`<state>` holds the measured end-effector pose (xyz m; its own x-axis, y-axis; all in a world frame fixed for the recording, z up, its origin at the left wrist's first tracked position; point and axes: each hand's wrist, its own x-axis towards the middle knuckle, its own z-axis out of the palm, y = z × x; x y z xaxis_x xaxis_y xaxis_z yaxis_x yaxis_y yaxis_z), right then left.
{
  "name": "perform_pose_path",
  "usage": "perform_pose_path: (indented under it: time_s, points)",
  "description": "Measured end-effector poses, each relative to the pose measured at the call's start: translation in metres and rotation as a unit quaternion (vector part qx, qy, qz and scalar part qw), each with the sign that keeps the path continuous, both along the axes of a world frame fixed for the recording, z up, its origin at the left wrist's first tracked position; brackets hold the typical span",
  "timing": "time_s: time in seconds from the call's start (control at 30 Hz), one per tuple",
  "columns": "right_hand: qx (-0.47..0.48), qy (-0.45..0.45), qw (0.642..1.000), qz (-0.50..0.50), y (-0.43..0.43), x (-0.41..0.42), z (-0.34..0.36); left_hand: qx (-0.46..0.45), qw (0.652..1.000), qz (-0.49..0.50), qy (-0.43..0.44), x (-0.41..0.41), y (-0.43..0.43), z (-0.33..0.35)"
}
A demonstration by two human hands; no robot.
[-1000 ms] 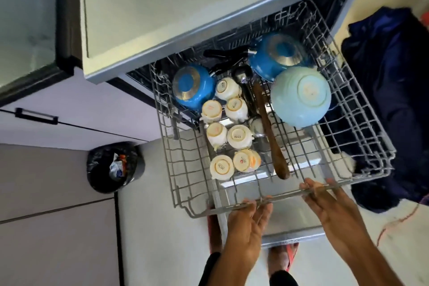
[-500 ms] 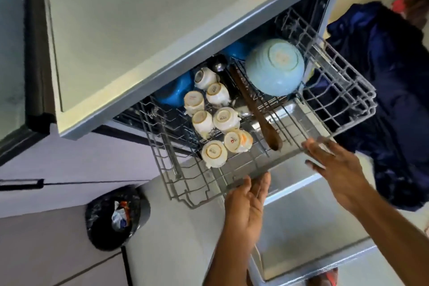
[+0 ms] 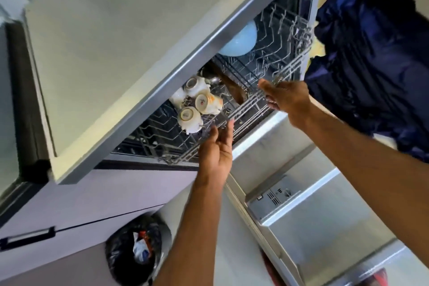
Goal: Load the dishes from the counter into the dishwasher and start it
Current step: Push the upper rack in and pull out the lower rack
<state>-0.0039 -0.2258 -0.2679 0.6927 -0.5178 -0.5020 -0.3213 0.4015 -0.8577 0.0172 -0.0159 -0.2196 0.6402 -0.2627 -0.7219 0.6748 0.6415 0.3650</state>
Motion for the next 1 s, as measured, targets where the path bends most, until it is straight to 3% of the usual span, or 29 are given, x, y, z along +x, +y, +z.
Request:
perform_pose_path:
  time_s: [0.33,0.47,0.6,0.73,0.83,0.9,0.93,1.0]
  points:
    - [0.022,-0.021,0.997,-0.065,0.001,0.063,0.005,0.042,0.999,-0.007,-0.032,0.056,-0.008,-0.016]
    - [0.03,0.003,0.999,-0.029,-0.01,0.064,0.001,0.063,0.996,-0.024,-0.052,0.054,-0.014,-0.017]
    - [0.002,-0.041,0.999,-0.006,-0.011,0.061,0.002,0.077,0.993,-0.046,-0.073,0.051,-0.014,-0.012]
    - [-0.016,-0.037,0.999,0.034,-0.011,0.053,0.008,0.156,0.974,-0.111,-0.125,0.043,-0.012,-0.014]
    - [-0.011,-0.11,0.994,0.007,-0.003,0.029,-0.005,0.245,0.939,-0.176,-0.164,0.032,-0.008,-0.026]
    - [-0.01,-0.117,0.993,-0.011,0.003,0.006,-0.026,0.319,0.898,-0.227,-0.202,0.023,-0.005,-0.047]
    - [-0.035,-0.091,0.995,0.002,0.006,-0.005,-0.043,0.36,0.868,-0.256,-0.226,0.019,-0.003,-0.061]
    - [-0.19,-0.005,0.979,0.069,0.014,-0.021,-0.084,0.454,0.784,-0.319,-0.279,0.012,0.005,-0.099]
